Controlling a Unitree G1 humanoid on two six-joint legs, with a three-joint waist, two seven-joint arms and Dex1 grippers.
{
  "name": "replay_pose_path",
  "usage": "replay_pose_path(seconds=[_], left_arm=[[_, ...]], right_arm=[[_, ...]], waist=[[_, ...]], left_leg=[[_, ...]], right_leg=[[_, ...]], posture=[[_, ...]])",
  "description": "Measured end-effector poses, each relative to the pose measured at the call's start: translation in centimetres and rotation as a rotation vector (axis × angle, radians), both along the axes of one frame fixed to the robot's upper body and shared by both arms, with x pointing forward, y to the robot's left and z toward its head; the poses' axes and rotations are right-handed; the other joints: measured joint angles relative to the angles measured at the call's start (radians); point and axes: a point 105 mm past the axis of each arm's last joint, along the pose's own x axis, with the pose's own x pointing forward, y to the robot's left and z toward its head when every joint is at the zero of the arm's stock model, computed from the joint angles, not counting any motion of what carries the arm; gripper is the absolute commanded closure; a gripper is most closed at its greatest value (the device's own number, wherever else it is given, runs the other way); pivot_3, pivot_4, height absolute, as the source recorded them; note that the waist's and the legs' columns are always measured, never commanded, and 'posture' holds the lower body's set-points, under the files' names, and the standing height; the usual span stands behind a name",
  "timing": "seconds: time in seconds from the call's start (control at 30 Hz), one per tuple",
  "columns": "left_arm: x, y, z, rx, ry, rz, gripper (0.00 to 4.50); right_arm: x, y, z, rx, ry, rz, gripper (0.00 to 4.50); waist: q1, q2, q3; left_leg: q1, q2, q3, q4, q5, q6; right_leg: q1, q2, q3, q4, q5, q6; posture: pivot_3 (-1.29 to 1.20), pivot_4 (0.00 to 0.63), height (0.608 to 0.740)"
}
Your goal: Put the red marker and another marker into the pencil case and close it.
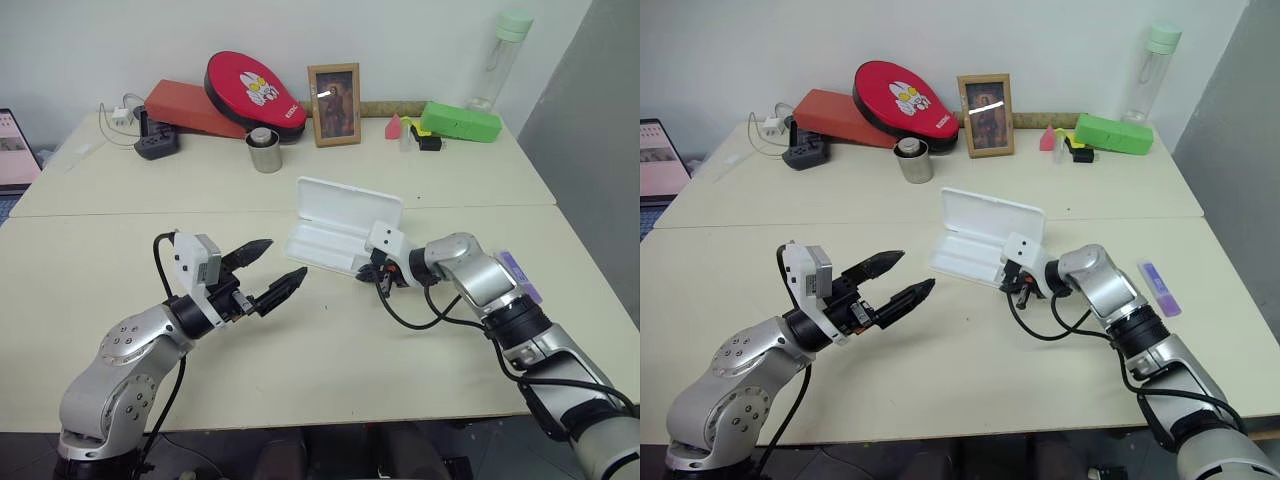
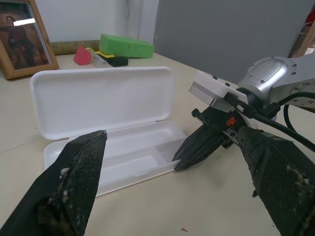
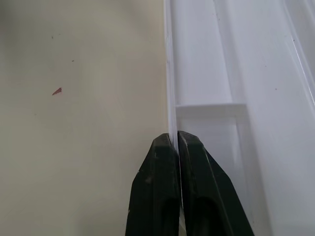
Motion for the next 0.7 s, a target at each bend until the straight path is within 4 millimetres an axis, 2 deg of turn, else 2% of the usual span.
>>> replay_pose_path(seconds=[0.13, 0.2, 0.27, 0.43, 0.7], left_arm=[[-0.5, 0.2, -0.5, 0.018, 0.023, 0.000, 0.00], [-1.4, 0.8, -1.0, 0.049, 0.056, -0.009, 0.00], [-1.9, 1.2, -0.9, 0.060, 0.060, -0.015, 0.00], [-2.5, 1.3, -1.1, 0.072, 0.081, -0.032, 0.00], [-2.5, 1.3, -0.9, 0.070, 0.083, -0.033, 0.00]], right_arm=[[-1.0, -0.2, 0.6, -0.002, -0.029, 0.113, 4.49], [-2.6, -0.6, 1.2, -0.009, -0.056, 0.247, 4.49], [-3.3, -0.9, 1.2, -0.017, -0.057, 0.300, 4.49], [-4.3, -1.0, 0.6, -0.024, -0.040, 0.359, 4.49], [-4.3, -0.4, -0.3, -0.025, -0.030, 0.358, 4.49]], waist=[[0.001, 0.000, 0.000], [0.001, 0.000, 0.000], [0.000, 0.000, 0.000], [0.001, 0.001, 0.001], [0.001, 0.001, 0.001]], left_leg=[[-0.001, 0.000, 0.000, 0.000, 0.000, 0.000], [-0.001, 0.000, -0.001, 0.000, 0.000, 0.000], [0.000, 0.001, -0.001, 0.000, 0.000, 0.000], [0.000, 0.000, -0.001, 0.000, 0.000, 0.000], [0.000, 0.000, -0.001, 0.000, 0.000, 0.000]], right_leg=[[0.000, 0.000, 0.000, -0.001, 0.000, 0.000], [0.000, 0.000, 0.000, -0.001, 0.000, 0.000], [0.000, -0.001, 0.000, -0.001, 0.000, 0.000], [0.000, 0.000, 0.000, -0.001, 0.000, 0.000], [0.000, 0.000, 0.001, -0.001, 0.000, 0.000]], posture=[[0.00, 0.150, 0.740], [0.00, 0.150, 0.740], [0.00, 0.150, 0.740], [0.00, 0.150, 0.740], [0.00, 0.150, 0.740]])
